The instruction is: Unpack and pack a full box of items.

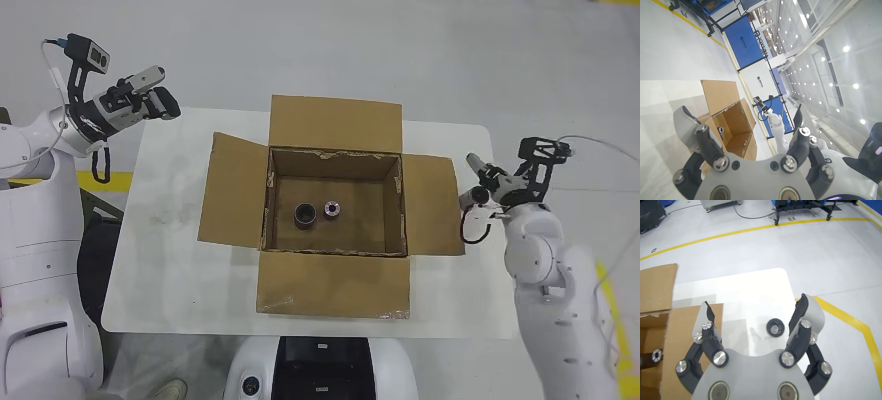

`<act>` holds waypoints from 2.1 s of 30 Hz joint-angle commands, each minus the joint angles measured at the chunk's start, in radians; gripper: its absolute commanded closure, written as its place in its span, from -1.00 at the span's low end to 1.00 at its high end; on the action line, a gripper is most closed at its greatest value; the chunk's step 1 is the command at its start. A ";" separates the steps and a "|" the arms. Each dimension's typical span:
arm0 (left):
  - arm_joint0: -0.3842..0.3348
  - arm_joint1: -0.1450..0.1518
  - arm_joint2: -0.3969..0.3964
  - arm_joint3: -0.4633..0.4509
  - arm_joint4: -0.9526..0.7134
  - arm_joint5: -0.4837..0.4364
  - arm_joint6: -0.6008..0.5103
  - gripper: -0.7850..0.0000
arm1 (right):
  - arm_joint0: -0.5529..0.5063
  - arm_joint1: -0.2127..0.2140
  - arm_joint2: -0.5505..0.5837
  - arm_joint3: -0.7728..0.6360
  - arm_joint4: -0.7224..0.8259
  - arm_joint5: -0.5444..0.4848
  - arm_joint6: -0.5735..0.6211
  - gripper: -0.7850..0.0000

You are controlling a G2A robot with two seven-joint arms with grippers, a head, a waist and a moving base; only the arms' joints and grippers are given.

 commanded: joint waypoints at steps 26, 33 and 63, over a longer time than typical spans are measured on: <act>0.000 0.000 0.000 0.000 0.000 0.000 0.000 -1.00 | 0.043 -0.003 -0.318 -0.145 -0.005 -0.311 0.270 -1.00; 0.000 0.000 0.000 0.000 0.000 0.000 0.000 -1.00 | 0.060 -0.006 -0.352 -0.130 -0.010 -0.346 0.239 -1.00; 0.000 0.000 0.000 0.000 0.000 0.000 0.000 -1.00 | 0.299 -0.038 -0.527 0.032 0.054 -0.426 0.330 -1.00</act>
